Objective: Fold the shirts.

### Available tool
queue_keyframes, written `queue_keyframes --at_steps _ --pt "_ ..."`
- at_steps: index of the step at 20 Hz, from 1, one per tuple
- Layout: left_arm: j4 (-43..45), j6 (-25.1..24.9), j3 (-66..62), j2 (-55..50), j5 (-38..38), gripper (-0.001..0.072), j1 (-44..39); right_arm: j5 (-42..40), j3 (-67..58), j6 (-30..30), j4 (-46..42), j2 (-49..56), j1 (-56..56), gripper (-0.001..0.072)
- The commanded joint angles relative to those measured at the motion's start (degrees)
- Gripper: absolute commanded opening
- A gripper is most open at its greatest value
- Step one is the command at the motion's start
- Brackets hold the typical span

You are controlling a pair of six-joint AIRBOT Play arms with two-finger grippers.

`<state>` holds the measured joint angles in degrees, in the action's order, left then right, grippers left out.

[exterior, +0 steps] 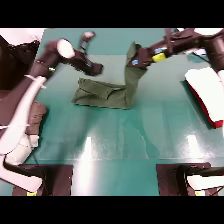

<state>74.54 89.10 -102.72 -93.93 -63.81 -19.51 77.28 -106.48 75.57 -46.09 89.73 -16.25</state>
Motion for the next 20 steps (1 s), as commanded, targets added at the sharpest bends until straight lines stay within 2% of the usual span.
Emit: queue_keyframes --at_steps 1,7,11,14,15,17,18,20 --pt "7.26 -1.92 -0.13 9.68 -5.11 0.0027 7.45 -7.06 -3.87 0.07 -0.07 6.03 -6.23 0.0014" --pt "19.10 -2.78 -0.20 19.50 -12.83 0.0027 12.04 -14.78 -5.49 0.02 -0.04 16.41 -12.70 0.0015" --pt "19.78 -2.75 -0.20 20.55 -13.44 0.0027 12.04 -19.37 -5.49 -0.02 0.04 20.55 -15.67 0.0017" --pt "19.71 -2.54 -0.20 20.55 -13.75 0.0027 12.04 -26.12 -5.55 -0.98 0.37 22.45 -18.49 0.0022" --pt "19.74 -2.54 -0.20 20.55 -13.77 0.0027 12.04 -27.32 -6.16 -3.78 2.75 23.37 -19.34 0.0103" --pt "19.61 -2.54 -0.20 20.55 -13.79 0.0027 12.04 -26.67 -9.70 -8.72 10.95 26.12 -20.63 0.0532" --pt "19.61 -2.54 -0.20 20.55 -13.84 0.0027 12.04 -25.64 -11.61 -9.77 12.13 26.73 -20.87 0.0628" --pt "19.61 -2.56 -0.20 20.55 -14.60 0.0027 12.04 -23.78 -11.34 -9.68 11.56 24.59 -19.15 0.0616"
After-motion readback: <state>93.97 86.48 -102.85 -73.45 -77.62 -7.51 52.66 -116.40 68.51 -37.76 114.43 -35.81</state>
